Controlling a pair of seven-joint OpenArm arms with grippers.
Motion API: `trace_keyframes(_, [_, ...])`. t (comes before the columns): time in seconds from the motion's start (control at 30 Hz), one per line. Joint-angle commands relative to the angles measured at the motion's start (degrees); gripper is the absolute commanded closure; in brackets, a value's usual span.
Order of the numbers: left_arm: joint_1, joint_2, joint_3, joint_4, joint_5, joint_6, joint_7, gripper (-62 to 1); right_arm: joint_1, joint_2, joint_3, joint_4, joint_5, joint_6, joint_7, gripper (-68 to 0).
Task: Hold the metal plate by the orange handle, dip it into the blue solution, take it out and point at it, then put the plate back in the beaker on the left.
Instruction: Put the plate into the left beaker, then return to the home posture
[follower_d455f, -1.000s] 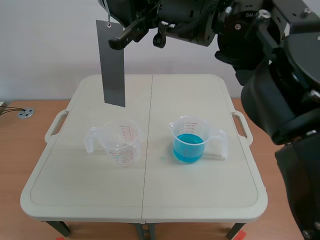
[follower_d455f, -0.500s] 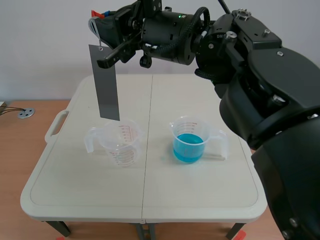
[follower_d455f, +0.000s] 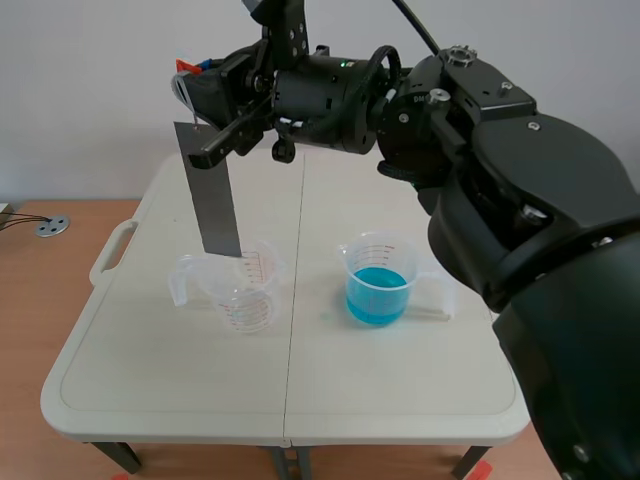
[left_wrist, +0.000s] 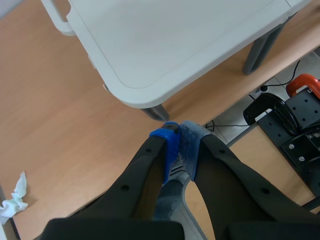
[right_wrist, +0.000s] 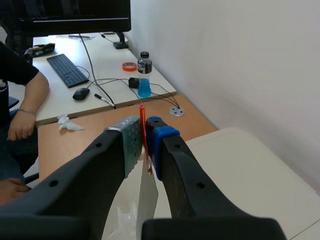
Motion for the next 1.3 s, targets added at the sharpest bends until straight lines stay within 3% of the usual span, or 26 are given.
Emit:
trace_keyframes(0.0, [0.02, -0.20, -0.48, 0.46, -0.35, -0.11, -0.42, -2.1, 1.42, -0.66, 0.15, 0.07, 0.33, 0.02, 1.09, -1.5])
trace_keyframes(1.03, [0.02, -0.33, -0.46, 0.46, -0.37, -0.13, -0.39, -2.1, 1.27, -0.63, -0.04, -13.81, -1.75, 0.66, 1.53, -1.5])
trace_keyframes(1.27, [0.02, -0.33, -0.46, 0.46, -0.37, -0.13, -0.42, -2.1, 1.14, -0.52, -0.04, -15.37, -3.93, 0.66, 1.53, -1.5])
